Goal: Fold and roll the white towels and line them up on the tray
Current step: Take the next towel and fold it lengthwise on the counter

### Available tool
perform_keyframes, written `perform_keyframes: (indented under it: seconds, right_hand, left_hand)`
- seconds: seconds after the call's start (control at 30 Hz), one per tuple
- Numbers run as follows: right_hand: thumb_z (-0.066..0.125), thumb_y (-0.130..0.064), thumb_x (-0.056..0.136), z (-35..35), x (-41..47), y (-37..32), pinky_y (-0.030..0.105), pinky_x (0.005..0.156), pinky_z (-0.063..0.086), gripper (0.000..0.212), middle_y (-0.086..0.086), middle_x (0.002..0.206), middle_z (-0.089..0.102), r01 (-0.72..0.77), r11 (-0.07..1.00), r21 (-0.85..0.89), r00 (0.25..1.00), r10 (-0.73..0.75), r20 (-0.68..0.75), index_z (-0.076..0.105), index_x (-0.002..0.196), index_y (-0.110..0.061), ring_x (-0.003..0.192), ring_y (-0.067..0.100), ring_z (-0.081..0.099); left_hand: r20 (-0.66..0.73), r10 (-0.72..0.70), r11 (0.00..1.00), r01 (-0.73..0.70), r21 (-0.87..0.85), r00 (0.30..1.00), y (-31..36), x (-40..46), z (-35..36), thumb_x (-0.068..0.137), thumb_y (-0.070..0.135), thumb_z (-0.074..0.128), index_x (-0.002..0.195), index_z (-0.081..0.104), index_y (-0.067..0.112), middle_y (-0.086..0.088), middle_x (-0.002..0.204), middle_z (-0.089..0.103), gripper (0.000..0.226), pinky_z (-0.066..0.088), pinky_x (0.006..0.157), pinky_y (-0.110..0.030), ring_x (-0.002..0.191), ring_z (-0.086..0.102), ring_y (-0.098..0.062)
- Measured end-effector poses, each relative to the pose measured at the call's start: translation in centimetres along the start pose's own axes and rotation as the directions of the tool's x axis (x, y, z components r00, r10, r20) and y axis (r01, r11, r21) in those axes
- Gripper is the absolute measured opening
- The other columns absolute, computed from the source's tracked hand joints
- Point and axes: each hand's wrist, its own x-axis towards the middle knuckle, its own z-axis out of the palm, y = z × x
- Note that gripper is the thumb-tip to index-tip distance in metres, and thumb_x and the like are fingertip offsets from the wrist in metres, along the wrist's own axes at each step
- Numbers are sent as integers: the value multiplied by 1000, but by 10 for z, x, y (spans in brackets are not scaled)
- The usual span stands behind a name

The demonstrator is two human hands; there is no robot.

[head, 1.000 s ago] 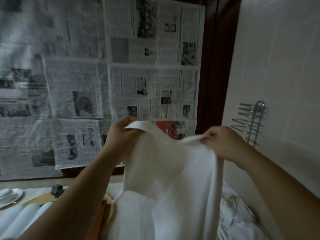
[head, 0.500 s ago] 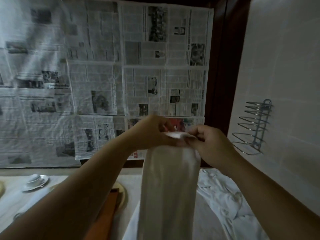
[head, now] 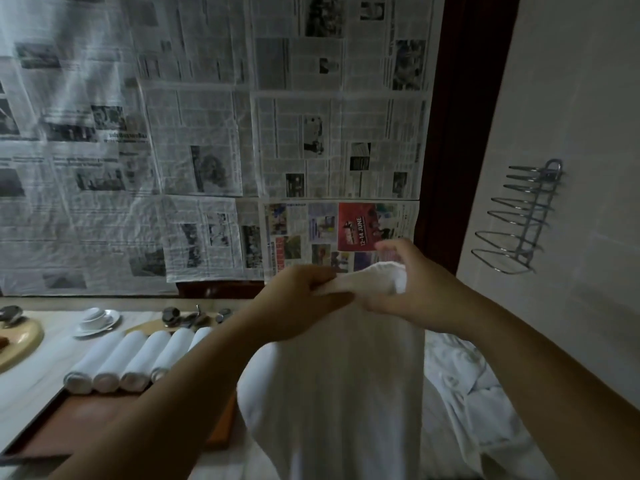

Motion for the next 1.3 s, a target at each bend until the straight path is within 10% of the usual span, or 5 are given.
perform_keyframes:
  seconds: [0.23, 0.4, 0.67, 0.8, 1.3]
  right_hand:
    - [88, -38, 80, 5, 1, 16, 25, 79, 50, 18, -21, 88, 71, 151, 988, 32, 978, -144, -151, 72, 85, -34, 85, -8, 64]
    - [87, -30, 82, -5, 0, 37, 26, 68, 49, 35, -7, 71, 68, 84, 995, 48, 996, -85, 30, 70, 112, -37, 62, 5, 61]
    - [79, -37, 89, 5, 12, 83, 14, 60, 45, 6, -26, 76, 70, 23, 977, -214, 995, -1, 102, 74, 85, -36, 71, -2, 65]
    - [76, -43, 91, 9, 28, 93, 25, 58, 52, 14, -8, 75, 72, 12, 965, -263, 983, 37, 180, 74, 86, -29, 59, 8, 67]
    - [80, -30, 90, 69, 71, 190, 28, 75, 58, 5, -12, 82, 75, -140, 919, -368, 839, 307, 449, 77, 86, -30, 79, 5, 69]
  left_hand:
    - [6, 41, 989, -42, 145, 999, -5, 9, -11, 89, 52, 77, 81, 66, 40, 14, 76, 66, 18, 43, 59, -13, 74, 62, 3]
    - [106, -66, 985, 47, 169, 992, -39, -3, -10, 83, 58, 80, 97, 77, 32, 10, 88, 72, 30, 58, 73, -26, 78, 66, -3]
    - [129, -215, 955, 181, 234, 968, -112, -23, -13, 80, 57, 83, 84, 75, 27, 7, 76, 67, 31, 47, 57, -18, 66, 60, -4]
    - [164, -250, 946, 205, 251, 954, -135, -24, -17, 76, 57, 84, 79, 73, 31, 12, 67, 64, 28, 40, 53, -13, 65, 58, 3]
    - [473, -328, 939, 228, 257, 818, -238, -4, 49, 84, 42, 86, 87, 75, 42, 17, 79, 71, 11, 44, 65, -10, 77, 63, 8]
